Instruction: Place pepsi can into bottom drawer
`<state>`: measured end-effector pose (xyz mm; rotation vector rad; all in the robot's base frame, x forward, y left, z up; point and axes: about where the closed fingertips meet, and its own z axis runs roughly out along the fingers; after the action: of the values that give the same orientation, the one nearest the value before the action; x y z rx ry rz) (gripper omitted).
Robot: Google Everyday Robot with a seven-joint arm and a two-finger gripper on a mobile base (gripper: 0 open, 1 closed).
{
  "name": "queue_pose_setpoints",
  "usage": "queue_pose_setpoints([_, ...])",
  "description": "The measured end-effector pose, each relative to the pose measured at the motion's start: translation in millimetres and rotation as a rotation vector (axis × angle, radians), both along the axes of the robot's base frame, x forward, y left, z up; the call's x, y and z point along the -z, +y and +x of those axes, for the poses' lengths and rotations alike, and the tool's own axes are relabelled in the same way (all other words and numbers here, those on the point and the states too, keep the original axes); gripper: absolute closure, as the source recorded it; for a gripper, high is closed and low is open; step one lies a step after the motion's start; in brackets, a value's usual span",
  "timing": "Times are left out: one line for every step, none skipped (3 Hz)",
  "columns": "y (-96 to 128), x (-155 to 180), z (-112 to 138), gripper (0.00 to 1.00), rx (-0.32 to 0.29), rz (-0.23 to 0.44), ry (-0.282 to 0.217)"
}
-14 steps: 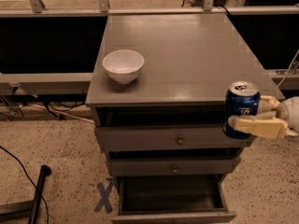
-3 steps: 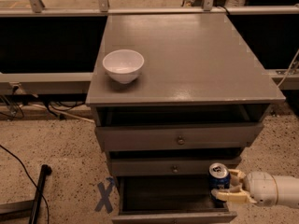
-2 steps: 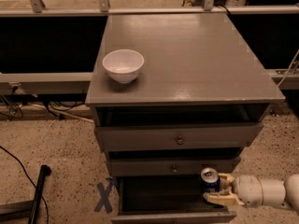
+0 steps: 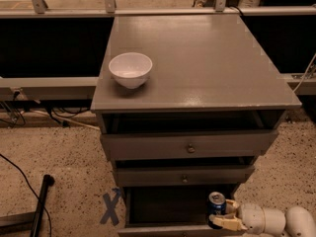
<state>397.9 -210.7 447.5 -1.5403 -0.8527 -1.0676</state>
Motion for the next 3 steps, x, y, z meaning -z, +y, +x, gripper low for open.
queue_pose_setpoints([1,-1,4,1.00,-0.010,-0.007,0.013])
queue_pose_setpoints([6,11,15,1.00,-0.085,0.014,-0.003])
queue_pose_setpoints([-27,40,33,1.00,-0.056,0.001,0.024])
